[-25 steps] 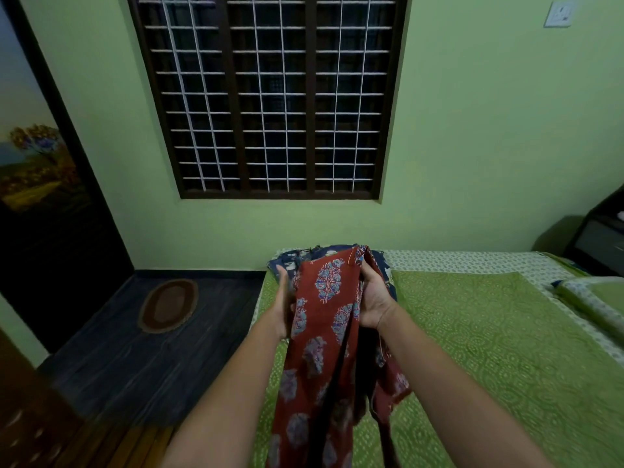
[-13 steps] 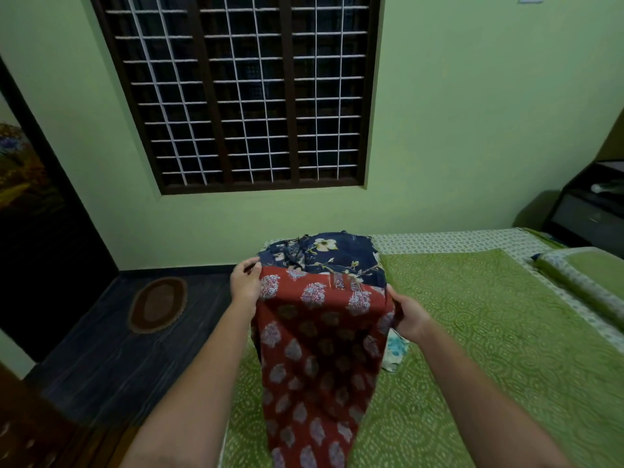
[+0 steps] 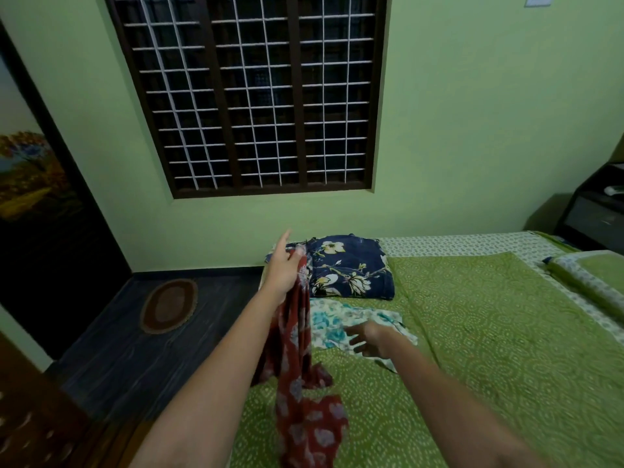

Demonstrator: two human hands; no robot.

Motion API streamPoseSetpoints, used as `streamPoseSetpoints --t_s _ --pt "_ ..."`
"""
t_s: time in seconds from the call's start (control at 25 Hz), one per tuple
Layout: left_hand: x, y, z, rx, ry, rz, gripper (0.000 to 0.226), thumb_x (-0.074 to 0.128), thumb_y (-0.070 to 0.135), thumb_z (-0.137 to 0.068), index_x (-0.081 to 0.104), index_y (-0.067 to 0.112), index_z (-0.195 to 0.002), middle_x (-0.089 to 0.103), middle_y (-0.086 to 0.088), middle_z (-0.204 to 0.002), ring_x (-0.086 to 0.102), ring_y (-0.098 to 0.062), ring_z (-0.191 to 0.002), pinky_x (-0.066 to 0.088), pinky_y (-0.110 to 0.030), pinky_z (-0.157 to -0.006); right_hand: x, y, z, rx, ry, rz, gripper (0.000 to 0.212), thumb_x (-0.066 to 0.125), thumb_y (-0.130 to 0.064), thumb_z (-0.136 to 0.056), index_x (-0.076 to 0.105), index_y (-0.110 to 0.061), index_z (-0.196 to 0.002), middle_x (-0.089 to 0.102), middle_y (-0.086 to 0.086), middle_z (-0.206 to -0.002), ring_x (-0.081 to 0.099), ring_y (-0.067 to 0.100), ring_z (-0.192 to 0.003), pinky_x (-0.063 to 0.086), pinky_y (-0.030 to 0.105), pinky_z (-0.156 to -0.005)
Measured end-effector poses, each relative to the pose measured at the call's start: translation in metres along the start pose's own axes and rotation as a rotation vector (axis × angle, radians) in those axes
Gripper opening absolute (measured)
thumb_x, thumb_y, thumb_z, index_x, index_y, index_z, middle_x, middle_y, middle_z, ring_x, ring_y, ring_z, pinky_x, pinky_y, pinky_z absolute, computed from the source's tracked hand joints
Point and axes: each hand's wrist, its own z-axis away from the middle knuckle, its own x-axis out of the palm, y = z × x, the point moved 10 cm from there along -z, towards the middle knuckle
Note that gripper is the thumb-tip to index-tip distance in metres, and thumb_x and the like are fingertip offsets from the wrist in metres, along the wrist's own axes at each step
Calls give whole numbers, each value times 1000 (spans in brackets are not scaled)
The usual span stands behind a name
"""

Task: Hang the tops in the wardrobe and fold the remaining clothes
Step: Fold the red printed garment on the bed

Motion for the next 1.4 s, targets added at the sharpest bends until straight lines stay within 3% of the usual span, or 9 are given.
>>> streamPoseSetpoints --t_s 0.12,0.28,0.36,0.48,0.76,0.84,1.0,1.16,1.4 --pt "-3 46 20 10 33 167 54 46 18 -99 28 38 -145 46 -18 -138 56 -35 -114 50 -50 -94 28 16 -15 2 -31 174 26 41 -6 -98 59 -1 -116 56 7 -91 47 13 -64 36 21 -51" --pt "-15 95 43 65 24 405 54 49 20 -98 28 39 -145 58 -17 -123 65 -27 -100 57 -39 -76 35 33 -10 23 -5 339 15 48 -11 -90 60 -13 -81 58 2 -81 49 11 -62 37 22 -55" --pt "-21 109 48 106 26 466 53 49 21 -98 29 38 -145 62 -16 -115 67 -21 -90 57 -33 -67 56 32 -3 -21 -142 107 18 51 -25 -91 64 -13 -85 64 4 -85 58 15 -70 42 23 -58" --pt "-29 99 45 93 83 484 50 49 19 -99 33 37 -143 63 -17 -113 67 -19 -85 56 -31 -64 72 -7 10 -170 -304 -654 44 44 -35 -95 70 0 -104 68 21 -107 66 33 -96 52 39 -82" --pt "-120 -2 27 -43 404 197 38 42 19 -101 40 28 -138 61 -10 -108 60 -16 -78 52 -28 -63 -51 -4 33 -251 -49 -1147 57 34 -43 -94 62 1 -114 69 23 -99 64 38 -94 55 45 -73" --pt "-138 -30 22 -69 401 -115 39 45 17 -100 40 19 -139 54 -10 -123 56 -23 -105 47 -32 -85 -73 1 41 -254 -30 -1036 65 37 -59 -93 60 -1 -113 66 24 -105 59 38 -103 48 50 -87" --pt "-165 -66 5 -139 381 -304 37 54 19 -96 47 15 -132 52 -20 -132 50 -36 -120 41 -42 -103 -122 -38 63 -309 126 -578 42 61 -32 -88 62 2 -112 71 15 -93 68 27 -83 53 39 -77" --pt "-186 22 -21 -7 391 252 43 57 19 -95 42 29 -133 65 -12 -106 65 -21 -91 56 -38 -79 -183 -137 136 -615 143 -613 30 52 -23 -95 75 -15 -77 71 -4 -69 66 7 -60 55 19 -56" --pt "-173 -15 -15 -2 323 -57 49 50 16 -98 27 26 -141 62 -12 -86 59 -26 -74 47 -34 -62 -205 -126 132 -614 382 -402 19 51 -17 -97 54 -20 -79 61 -7 -63 58 2 -51 49 15 -53"
